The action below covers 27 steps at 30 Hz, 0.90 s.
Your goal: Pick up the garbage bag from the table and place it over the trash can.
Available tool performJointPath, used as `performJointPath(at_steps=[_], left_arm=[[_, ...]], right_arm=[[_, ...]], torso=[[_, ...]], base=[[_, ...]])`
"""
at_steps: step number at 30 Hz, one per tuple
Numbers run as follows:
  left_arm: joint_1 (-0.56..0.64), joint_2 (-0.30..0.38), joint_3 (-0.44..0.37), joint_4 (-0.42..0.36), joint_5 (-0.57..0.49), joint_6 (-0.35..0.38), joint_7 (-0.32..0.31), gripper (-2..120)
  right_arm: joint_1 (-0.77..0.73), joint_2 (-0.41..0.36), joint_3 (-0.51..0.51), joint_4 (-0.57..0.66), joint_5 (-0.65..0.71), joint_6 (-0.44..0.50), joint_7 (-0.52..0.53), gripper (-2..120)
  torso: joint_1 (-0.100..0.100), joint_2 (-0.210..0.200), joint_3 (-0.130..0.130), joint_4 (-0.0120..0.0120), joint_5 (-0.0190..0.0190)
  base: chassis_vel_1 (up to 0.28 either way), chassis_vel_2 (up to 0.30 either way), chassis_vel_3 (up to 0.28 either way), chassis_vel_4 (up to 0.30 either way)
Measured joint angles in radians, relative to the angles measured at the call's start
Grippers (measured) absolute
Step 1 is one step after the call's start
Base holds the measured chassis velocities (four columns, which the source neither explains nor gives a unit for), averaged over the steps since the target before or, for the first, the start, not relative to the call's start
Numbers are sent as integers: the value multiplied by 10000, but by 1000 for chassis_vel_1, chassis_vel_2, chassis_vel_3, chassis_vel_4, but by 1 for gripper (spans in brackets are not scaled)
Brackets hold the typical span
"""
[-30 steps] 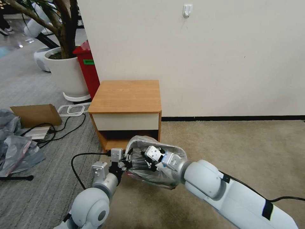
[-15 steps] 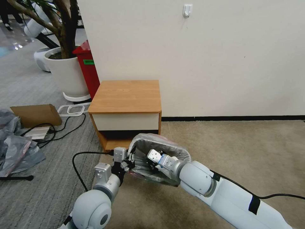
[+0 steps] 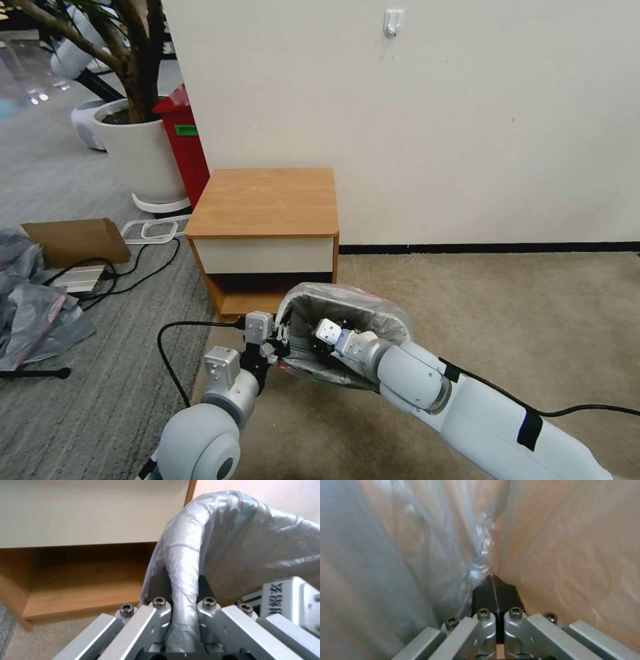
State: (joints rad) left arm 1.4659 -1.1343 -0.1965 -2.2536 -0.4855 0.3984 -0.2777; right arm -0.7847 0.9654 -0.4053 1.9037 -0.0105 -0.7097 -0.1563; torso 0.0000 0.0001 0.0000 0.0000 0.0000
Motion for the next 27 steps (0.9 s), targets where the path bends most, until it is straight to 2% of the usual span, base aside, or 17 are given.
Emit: performJointPath(at_steps=[16,27], left_arm=[[23,-180,173,-28,99,21,20,4],[-10,-301,368,22,370,26,148,4]], right_arm=[[199,-47,-187,-567,-625,6,-377,0],[358,6,-323,-859,-555,6,-437,0]], torso=[[0,0,0,1,0],[0,0,0,0,-1]], base=[[0,0,0,0],[0,0,0,0]])
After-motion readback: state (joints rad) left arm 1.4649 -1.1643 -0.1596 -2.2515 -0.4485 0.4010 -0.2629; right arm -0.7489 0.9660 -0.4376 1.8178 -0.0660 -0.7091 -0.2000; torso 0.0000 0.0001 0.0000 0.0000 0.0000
